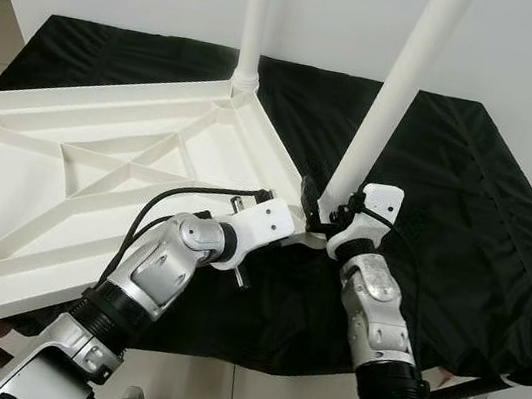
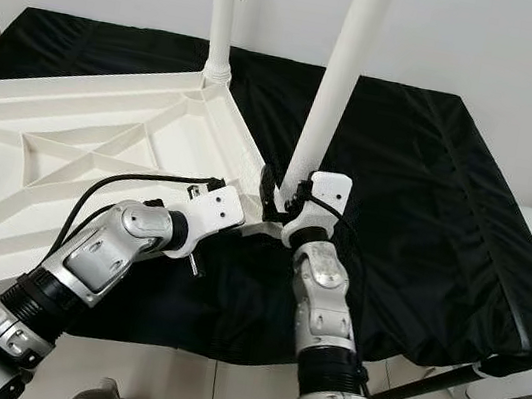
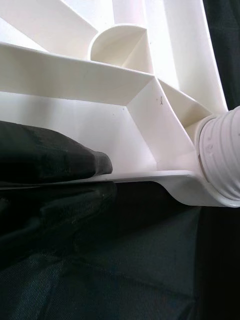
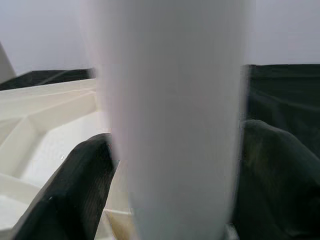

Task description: Building children table

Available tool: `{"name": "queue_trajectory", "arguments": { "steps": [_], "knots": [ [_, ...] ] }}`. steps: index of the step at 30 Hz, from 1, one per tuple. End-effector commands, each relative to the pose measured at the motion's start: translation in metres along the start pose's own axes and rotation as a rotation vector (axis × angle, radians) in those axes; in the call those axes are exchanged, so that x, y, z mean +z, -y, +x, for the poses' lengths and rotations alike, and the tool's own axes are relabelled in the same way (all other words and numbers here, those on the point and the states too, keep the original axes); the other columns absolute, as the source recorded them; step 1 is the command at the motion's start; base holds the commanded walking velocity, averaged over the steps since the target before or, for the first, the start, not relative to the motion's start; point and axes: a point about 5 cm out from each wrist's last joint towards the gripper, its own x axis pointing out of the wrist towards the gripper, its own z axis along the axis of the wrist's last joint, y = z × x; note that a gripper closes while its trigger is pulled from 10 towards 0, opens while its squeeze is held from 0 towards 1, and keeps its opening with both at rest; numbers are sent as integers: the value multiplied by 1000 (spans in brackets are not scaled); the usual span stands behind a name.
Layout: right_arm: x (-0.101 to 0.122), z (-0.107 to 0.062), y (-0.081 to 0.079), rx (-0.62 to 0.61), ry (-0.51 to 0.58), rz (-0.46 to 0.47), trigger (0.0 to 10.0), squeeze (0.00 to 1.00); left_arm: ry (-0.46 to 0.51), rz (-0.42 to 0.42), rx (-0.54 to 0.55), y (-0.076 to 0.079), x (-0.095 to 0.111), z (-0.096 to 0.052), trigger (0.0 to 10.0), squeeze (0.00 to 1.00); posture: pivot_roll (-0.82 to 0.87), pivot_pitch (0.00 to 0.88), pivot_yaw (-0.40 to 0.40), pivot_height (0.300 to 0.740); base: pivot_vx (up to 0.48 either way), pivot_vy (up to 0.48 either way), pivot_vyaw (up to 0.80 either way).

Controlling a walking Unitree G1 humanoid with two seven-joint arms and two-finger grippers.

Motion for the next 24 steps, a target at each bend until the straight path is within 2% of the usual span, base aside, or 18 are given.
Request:
{"name": "queue_trajectory", "arguments": {
  "steps": [1,6,8,13,17,19,24],
  "knots": [
    [1,1,10,12,-2,-5,10000,0,33,29,23,3,8,4,10000,0,1,0,-69,740,0,0,0],
    [7,4,15,55,14,-16,10000,0,25,21,25,3,7,4,10000,0,0,0,-64,740,0,0,0],
    [8,3,16,156,12,-26,10000,0,20,19,23,3,6,4,10000,0,1,0,-60,740,0,0,0],
    [6,0,17,245,-1,-25,10000,0,20,19,21,3,6,3,10000,0,1,0,-53,740,0,0,0],
    [-3,-8,20,458,-68,19,10000,0,22,19,26,0,8,2,10000,0,4,0,-45,740,0,0,0],
    [-3,-8,20,458,-68,19,10000,0,22,19,26,0,8,2,10000,0,4,0,-45,740,0,0,0],
    [-6,-2,34,487,-105,0,10000,0,28,26,21,0,9,1,10000,0,3,0,-43,740,0,0,0]
  ]
}}
